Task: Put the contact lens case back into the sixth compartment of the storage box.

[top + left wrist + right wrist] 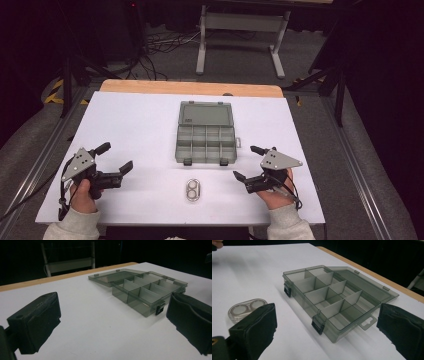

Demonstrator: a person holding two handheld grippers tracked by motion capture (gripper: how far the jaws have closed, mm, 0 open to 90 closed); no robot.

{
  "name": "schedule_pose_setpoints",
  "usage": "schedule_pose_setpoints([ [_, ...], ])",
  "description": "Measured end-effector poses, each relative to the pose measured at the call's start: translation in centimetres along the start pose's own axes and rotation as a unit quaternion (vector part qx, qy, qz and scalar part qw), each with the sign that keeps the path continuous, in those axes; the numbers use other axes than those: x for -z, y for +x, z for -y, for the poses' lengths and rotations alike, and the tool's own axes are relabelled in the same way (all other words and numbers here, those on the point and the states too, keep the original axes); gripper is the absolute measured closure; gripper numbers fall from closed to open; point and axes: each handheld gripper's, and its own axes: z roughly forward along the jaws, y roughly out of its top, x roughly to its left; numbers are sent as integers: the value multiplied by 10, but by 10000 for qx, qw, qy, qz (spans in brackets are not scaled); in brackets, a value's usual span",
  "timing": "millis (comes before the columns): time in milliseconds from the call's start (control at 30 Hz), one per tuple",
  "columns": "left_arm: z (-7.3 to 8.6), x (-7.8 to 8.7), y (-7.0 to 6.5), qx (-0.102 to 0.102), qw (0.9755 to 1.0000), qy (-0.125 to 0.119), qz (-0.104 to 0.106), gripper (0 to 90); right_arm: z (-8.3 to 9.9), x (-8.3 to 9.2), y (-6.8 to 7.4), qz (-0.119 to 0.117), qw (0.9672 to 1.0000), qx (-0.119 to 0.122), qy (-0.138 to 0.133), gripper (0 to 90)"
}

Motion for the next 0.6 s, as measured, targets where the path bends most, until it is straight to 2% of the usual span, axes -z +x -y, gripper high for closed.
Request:
schedule_pose_setpoints([
  [100,0,0,0,15,10000,-9,23,1,-1,0,2,33,10000,37,45,39],
  [233,0,1,1,20,10000,-12,13,1,0,-1,1,-75,10000,-25,61,37],
  [600,0,0,1,41,10000,36,39,1,-1,-4,4,-157,9998,-15,109,37],
])
